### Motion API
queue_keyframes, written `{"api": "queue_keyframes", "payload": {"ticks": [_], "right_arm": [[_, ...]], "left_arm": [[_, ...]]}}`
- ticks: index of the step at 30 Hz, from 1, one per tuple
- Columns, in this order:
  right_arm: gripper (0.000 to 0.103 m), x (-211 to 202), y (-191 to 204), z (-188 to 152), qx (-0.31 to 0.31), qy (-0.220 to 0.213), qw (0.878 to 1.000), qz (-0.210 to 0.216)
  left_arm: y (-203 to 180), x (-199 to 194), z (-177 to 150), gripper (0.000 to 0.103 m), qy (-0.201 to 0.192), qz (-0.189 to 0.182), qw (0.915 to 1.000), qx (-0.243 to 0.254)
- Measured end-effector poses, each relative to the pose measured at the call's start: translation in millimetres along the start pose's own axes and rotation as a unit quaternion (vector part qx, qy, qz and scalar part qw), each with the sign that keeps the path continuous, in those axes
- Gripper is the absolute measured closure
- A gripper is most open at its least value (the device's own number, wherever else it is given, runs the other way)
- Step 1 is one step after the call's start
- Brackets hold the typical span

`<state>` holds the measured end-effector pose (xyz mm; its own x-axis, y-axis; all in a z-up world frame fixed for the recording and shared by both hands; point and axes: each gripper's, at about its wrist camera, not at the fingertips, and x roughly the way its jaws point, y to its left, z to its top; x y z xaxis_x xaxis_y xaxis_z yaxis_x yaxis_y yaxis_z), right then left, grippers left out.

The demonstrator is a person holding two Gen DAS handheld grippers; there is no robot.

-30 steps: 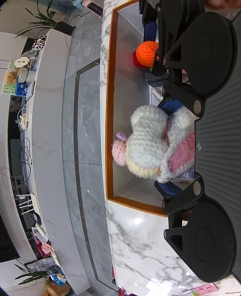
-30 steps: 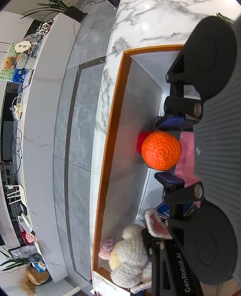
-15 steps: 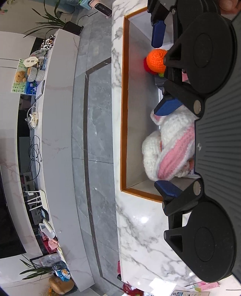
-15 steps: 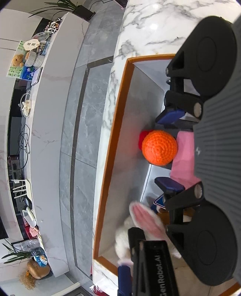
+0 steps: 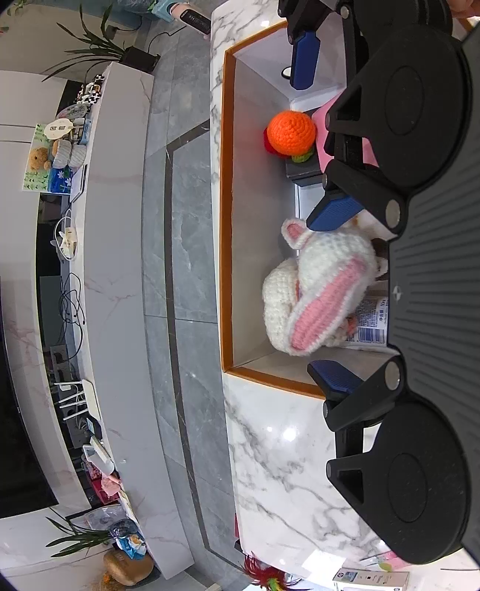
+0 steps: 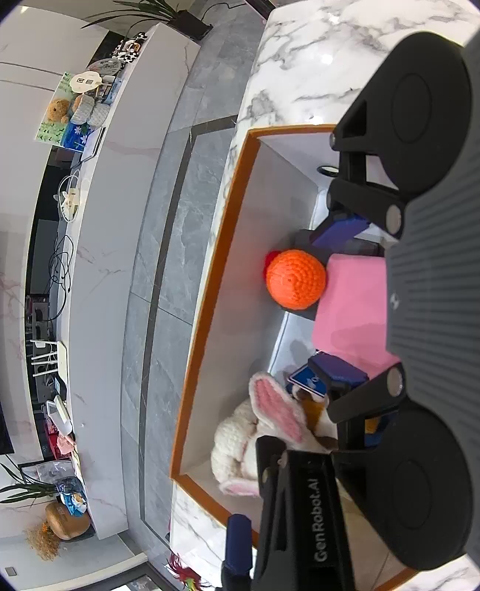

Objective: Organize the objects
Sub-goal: 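Lower both grippers into the box and open them to release the plush and ball, then withdraw both grippers from the box toward the brown box and card deck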

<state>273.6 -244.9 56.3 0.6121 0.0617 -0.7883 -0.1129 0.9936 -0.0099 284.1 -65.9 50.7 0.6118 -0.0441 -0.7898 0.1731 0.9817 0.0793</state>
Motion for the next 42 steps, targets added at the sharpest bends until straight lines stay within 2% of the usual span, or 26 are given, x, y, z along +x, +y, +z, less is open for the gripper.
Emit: {"api": "queue_keyframes", "payload": {"ticks": [3, 9, 13, 21, 23, 25, 35, 42], "right_arm": [[0.030, -7, 2, -5, -0.004, -0.002, 1.000, -0.001], [0.029, -26, 5, -15, -0.010, -0.009, 1.000, 0.001], [0.022, -42, 9, -23, -0.015, -0.020, 1.000, -0.004], [0.021, -74, 18, -47, -0.016, -0.036, 0.999, -0.006], [0.014, -84, 21, -55, -0.020, -0.040, 0.999, -0.007], [0.014, -96, 24, -63, -0.024, -0.047, 0.999, -0.011], [0.007, -161, 30, -131, -0.052, -0.107, 0.992, -0.043], [0.006, -168, 21, -184, -0.037, -0.127, 0.989, -0.062]], "left_arm": [[-2, -6, -4, 0.012, -0.001, 0.000, 1.0000, 0.004], [-4, -22, -16, 0.012, -0.004, -0.008, 0.9999, 0.005], [-5, -36, -24, 0.012, -0.011, -0.014, 0.9999, 0.000], [-2, -67, -47, 0.012, -0.025, -0.018, 0.9994, -0.014], [-2, -76, -54, 0.012, -0.027, -0.020, 0.9993, -0.016], [-1, -86, -64, 0.012, -0.031, -0.022, 0.9991, -0.020], [5, -139, -125, 0.012, -0.061, -0.043, 0.9961, -0.046], [-1, -145, -168, 0.012, -0.069, -0.047, 0.9958, -0.039]]}}
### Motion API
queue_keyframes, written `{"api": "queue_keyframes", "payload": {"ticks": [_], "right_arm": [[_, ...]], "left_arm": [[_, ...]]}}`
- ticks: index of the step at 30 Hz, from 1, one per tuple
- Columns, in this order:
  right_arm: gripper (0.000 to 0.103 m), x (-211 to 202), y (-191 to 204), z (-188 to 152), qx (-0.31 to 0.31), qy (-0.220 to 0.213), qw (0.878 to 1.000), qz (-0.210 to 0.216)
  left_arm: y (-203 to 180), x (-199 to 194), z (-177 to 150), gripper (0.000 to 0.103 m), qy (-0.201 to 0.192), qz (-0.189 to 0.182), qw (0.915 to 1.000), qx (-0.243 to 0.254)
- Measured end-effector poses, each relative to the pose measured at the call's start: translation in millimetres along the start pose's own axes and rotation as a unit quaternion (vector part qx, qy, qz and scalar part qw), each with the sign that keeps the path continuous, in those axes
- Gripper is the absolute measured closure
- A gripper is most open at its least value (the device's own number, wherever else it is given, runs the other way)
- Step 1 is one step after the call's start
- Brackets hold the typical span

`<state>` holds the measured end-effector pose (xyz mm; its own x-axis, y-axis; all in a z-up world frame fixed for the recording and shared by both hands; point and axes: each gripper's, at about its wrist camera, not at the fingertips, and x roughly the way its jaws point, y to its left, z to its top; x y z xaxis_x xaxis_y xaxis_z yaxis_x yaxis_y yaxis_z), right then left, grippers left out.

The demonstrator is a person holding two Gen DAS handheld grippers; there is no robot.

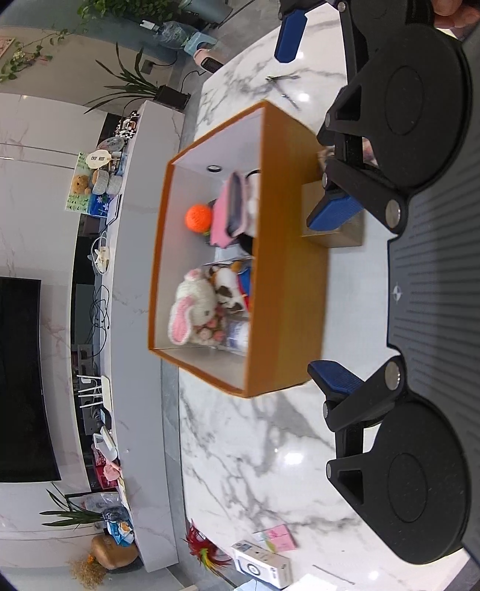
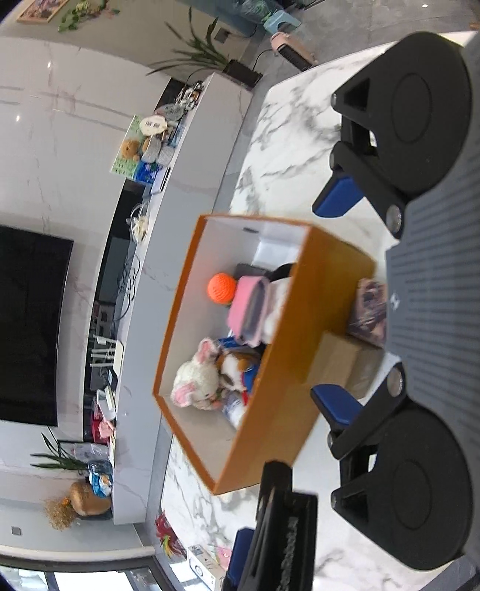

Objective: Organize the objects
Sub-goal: 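Withdraw both grippers from the box toward the brown box and card deck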

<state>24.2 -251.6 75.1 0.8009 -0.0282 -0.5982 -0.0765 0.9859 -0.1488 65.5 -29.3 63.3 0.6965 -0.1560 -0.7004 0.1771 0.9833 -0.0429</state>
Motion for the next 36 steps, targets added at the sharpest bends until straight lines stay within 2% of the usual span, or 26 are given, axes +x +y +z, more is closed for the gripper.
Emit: {"api": "queue_keyframes", "payload": {"ticks": [4, 9, 18, 23, 27, 36], "right_arm": [[0.006, 7, -6, -26, 0.016, 0.001, 1.000, -0.025], [0.006, 27, -15, -42, 0.035, 0.007, 0.998, -0.043], [0.006, 72, -18, -44, 0.075, 0.027, 0.996, -0.039], [0.006, 86, -9, -39, 0.068, 0.027, 0.996, -0.055], [0.005, 96, -4, -38, 0.071, 0.033, 0.996, -0.048], [0.005, 94, 25, -35, 0.037, 0.027, 0.999, 0.009]], "left_arm": [[0, 9, -17, 0.012, -0.002, -0.001, 1.0000, 0.006], [8, 26, -30, 0.012, 0.002, -0.009, 1.0000, 0.000], [17, 53, -38, 0.012, 0.024, -0.028, 0.9989, -0.031], [15, 57, -41, 0.012, 0.020, -0.028, 0.9990, -0.027], [16, 61, -40, 0.012, 0.022, -0.024, 0.9991, -0.028], [40, 50, -33, 0.012, 0.000, 0.003, 0.9986, -0.052]]}}
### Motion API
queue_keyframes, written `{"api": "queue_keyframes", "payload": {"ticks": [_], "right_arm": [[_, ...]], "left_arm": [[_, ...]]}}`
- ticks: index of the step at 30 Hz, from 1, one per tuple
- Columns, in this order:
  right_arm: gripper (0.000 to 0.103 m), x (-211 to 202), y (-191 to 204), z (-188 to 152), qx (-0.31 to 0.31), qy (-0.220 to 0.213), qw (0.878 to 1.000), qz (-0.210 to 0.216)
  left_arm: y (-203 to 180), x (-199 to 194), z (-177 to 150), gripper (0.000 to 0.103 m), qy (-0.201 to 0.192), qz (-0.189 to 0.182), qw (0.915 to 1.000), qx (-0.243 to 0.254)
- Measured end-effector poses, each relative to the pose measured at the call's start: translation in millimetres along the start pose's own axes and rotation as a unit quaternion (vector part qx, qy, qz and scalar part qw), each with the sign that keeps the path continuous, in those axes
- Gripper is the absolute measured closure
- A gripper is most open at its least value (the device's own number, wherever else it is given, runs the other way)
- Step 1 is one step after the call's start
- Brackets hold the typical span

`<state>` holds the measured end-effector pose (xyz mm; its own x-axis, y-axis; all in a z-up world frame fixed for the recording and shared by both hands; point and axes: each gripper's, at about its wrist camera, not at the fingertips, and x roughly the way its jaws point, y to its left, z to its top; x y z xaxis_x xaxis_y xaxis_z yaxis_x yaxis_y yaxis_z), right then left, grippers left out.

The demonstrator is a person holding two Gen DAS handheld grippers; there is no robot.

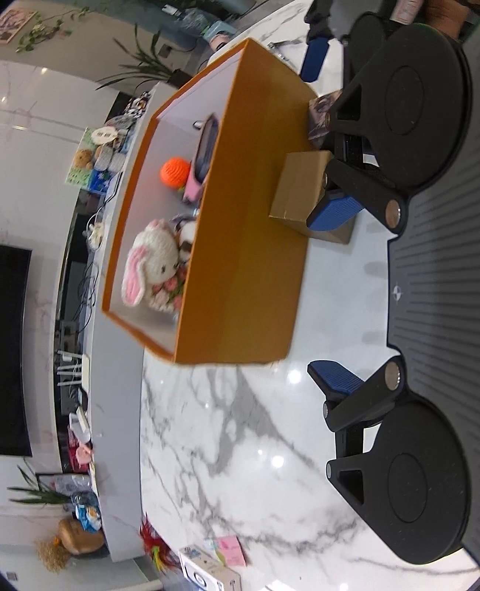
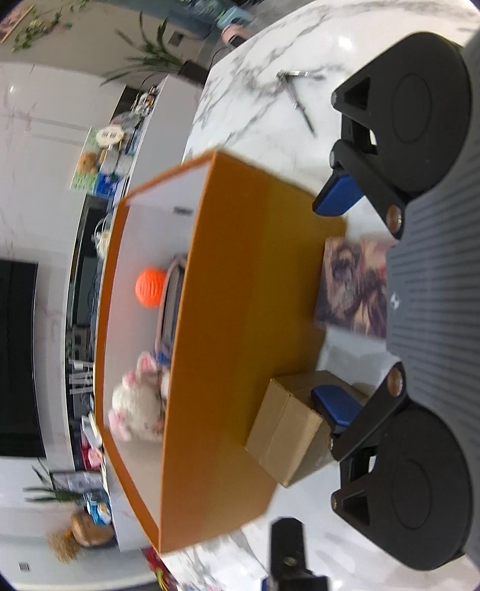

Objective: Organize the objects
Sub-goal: 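Withdraw both grippers from the box toward the brown box and card deck, then grasp the small brown cardboard box with left gripper while right gripper grasps the illustrated card deck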

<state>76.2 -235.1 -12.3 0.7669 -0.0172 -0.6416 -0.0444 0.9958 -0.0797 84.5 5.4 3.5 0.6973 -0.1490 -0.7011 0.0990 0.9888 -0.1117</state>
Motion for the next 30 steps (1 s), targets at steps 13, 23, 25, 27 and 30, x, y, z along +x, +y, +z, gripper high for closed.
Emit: {"api": "queue_keyframes", "payload": {"ticks": [13, 23, 25, 27, 30], "right_arm": [[0.005, -24, 24, -3, -0.038, -0.008, 0.998, 0.054], [0.005, -30, -21, -8, 0.019, 0.006, 0.999, 0.042], [0.005, -31, -21, -6, 0.019, 0.005, 0.999, 0.046], [0.005, -32, -19, -7, 0.014, 0.005, 0.999, 0.049], [0.005, -32, -15, -9, 0.004, 0.008, 0.999, 0.052]], "left_arm": [[4, 8, 4, 0.012, -0.002, 0.017, 0.9998, 0.009], [-31, 25, 8, 0.011, -0.018, -0.013, 0.9980, 0.059], [-33, 30, 12, 0.010, -0.015, -0.016, 0.9986, 0.049], [-34, 32, 15, 0.010, -0.016, -0.013, 0.9988, 0.044], [-34, 35, 17, 0.009, -0.015, -0.007, 0.9991, 0.039]]}}
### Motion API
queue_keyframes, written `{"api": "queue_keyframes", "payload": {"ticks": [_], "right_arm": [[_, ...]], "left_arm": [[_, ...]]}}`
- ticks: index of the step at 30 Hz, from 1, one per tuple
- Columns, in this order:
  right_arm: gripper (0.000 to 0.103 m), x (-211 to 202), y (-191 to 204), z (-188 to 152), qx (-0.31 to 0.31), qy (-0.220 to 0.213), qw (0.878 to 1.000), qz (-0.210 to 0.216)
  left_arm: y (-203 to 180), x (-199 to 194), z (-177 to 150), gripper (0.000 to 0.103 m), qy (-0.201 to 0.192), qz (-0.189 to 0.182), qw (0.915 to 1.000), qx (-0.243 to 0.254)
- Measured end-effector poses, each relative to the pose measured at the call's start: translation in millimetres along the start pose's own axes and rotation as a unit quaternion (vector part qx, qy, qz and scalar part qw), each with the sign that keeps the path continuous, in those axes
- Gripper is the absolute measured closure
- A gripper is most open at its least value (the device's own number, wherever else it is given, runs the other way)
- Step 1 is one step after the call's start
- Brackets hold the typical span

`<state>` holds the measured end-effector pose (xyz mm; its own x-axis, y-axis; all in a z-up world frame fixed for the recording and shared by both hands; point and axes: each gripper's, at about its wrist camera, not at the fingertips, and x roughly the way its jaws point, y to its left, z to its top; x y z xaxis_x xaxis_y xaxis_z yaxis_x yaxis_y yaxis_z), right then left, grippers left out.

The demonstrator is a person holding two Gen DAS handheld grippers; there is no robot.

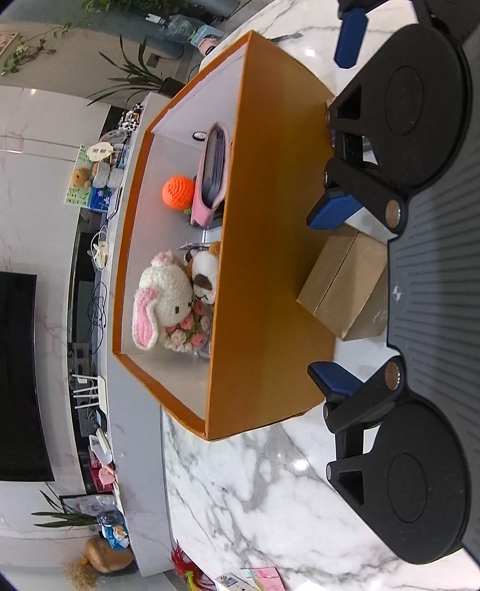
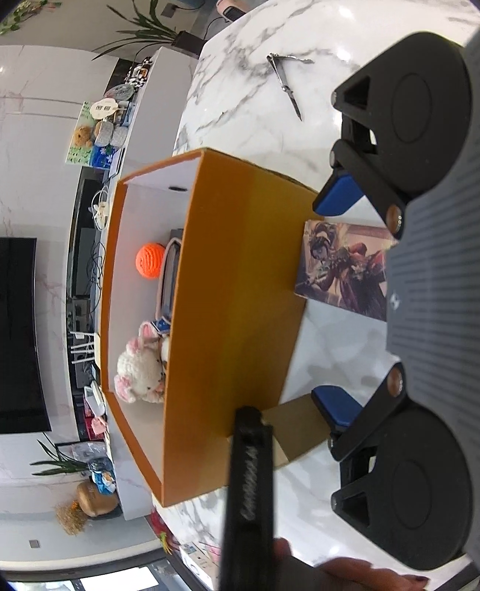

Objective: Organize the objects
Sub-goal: 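Grasp the small brown cardboard box with left gripper while right gripper grasps the illustrated card deck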

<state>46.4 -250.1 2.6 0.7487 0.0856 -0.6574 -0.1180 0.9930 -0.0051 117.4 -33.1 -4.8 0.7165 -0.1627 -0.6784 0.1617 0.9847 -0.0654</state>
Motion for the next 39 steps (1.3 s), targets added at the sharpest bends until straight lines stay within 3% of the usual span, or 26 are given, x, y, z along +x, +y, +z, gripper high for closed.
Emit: {"api": "queue_keyframes", "payload": {"ticks": [5, 16, 21, 26, 36, 39], "right_arm": [[0.005, -1, 3, -2, -0.004, 0.002, 1.000, 0.000], [0.004, 3, 12, 1, -0.018, -0.003, 1.000, -0.002], [0.004, 8, 26, 5, -0.033, -0.011, 0.999, 0.018], [0.004, 8, 31, 5, -0.054, -0.013, 0.998, 0.006], [0.004, 0, 9, -2, -0.027, -0.008, 1.000, -0.009], [0.004, 2, 5, -7, -0.028, 0.004, 0.999, -0.017]], "left_arm": [[7, -3, 0, 0.007, 0.016, -0.002, 0.9997, -0.020], [17, -12, 0, 0.008, 0.032, 0.009, 0.9994, -0.008], [24, -15, 1, 0.008, 0.028, 0.006, 0.9994, -0.021], [26, -8, 5, 0.008, 0.034, -0.026, 0.9975, -0.056], [15, 12, 8, 0.004, 0.041, -0.040, 0.9950, -0.082], [26, 19, 7, 0.003, 0.065, -0.071, 0.9858, -0.138]]}}
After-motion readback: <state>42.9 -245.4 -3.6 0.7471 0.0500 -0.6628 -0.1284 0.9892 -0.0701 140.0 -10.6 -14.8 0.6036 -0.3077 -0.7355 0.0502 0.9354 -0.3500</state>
